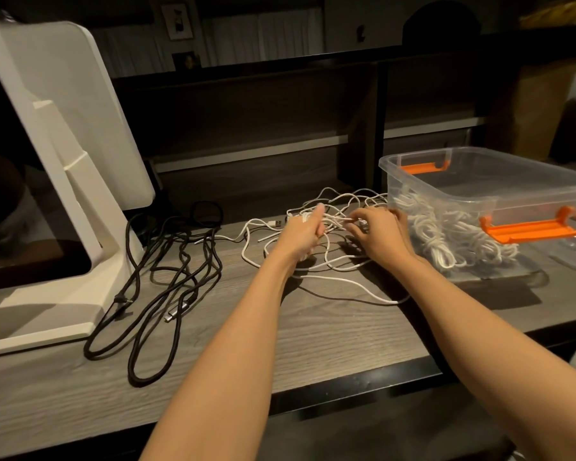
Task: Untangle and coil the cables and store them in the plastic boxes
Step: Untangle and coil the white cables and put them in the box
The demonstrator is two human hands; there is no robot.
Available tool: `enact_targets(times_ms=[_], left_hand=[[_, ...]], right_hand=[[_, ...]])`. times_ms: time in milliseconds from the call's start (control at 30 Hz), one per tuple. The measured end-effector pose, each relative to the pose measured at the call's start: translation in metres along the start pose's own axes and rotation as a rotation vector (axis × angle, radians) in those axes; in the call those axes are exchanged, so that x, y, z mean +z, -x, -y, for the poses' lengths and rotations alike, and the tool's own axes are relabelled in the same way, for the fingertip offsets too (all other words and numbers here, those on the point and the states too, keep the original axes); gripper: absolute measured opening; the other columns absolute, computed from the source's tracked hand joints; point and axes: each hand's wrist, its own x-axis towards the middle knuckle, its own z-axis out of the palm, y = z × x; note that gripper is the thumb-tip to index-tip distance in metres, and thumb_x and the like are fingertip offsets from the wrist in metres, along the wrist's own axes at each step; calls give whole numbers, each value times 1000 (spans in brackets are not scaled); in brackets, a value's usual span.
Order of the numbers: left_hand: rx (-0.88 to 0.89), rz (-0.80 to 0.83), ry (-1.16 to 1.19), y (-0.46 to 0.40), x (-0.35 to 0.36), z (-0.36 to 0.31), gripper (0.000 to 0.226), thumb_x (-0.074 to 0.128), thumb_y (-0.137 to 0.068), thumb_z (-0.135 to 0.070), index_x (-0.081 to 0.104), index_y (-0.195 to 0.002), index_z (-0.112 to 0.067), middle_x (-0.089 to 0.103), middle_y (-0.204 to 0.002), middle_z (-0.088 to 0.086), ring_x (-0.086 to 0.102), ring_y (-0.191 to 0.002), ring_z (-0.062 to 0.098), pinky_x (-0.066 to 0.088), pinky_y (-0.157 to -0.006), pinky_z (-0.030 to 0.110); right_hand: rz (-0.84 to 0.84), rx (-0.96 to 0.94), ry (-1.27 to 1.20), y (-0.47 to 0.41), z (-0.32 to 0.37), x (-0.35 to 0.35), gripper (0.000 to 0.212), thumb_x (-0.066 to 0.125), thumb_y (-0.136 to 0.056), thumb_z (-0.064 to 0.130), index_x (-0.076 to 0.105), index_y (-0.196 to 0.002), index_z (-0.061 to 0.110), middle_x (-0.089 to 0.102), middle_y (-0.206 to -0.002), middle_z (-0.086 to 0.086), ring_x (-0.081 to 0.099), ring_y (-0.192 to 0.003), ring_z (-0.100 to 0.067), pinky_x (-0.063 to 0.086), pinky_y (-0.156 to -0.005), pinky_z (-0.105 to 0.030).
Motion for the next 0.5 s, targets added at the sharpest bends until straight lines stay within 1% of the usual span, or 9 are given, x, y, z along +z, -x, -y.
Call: enact_targets(times_ms=[33,100,167,200,233,333,400,467,500], left_hand=[[0,-80,25,-2,1,2,51,33,-103,-46,59,-73,-14,39,-56,-3,33,-48,8,31,-50,20],[4,-203,105,-7,3,4,48,34,-103,-44,69,-96,-12,48,-66,-2,37,-50,7,33,-46,16],[12,-249,254,-8,4,3,44,35,-104,-42,66,-116,-14,54,-79,-2,36,-52,5,31,-44,15],[15,-234,353,-8,3,2,43,34,-104,-42,65,-119,-15,55,-84,-2,36,-54,5,30,-46,16],[19,-201,442,-7,2,0,44,33,-104,-43,66,-117,-17,56,-86,-2,37,-59,5,31,-49,17],[-16,-102,589,-1,3,-5,48,29,-104,-45,70,-99,-21,61,-90,-3,49,-78,7,39,-67,23],[-48,-98,710,1,3,-8,48,32,-103,-44,69,-89,-17,66,-90,-1,58,-90,11,44,-80,27],[-75,-107,882,2,-1,-9,47,35,-102,-45,63,-81,-13,69,-82,2,63,-89,15,49,-85,29],[-87,-99,980,2,-3,-10,47,36,-102,-45,59,-77,-13,68,-73,3,65,-82,15,52,-84,30]], right_hand=[[13,-19,-25,0,2,-1,20,50,-97,34,68,-105,26,67,-105,5,54,-107,-18,21,-101,-40],[35,-46,-31,2,7,-1,24,47,-99,36,68,-104,28,67,-104,7,53,-106,-17,22,-100,-41],[45,-50,8,2,10,1,21,48,-98,34,67,-104,27,65,-106,6,51,-108,-18,23,-99,-41],[56,-39,26,3,11,1,19,50,-97,33,67,-103,26,65,-106,5,51,-110,-19,24,-100,-42],[72,-18,37,3,10,1,17,51,-97,31,66,-101,24,65,-106,3,51,-110,-20,25,-100,-42],[69,21,56,3,8,1,14,53,-95,23,67,-96,21,64,-104,1,51,-109,-21,28,-97,-41],[50,35,77,2,7,1,14,55,-93,19,68,-101,20,61,-111,0,47,-114,-21,28,-98,-39],[44,55,73,3,5,1,19,58,-93,18,69,-108,19,57,-120,-2,43,-119,-22,28,-100,-38],[38,65,67,2,2,1,21,57,-93,18,69,-111,18,57,-123,-3,42,-120,-23,28,-100,-37]])
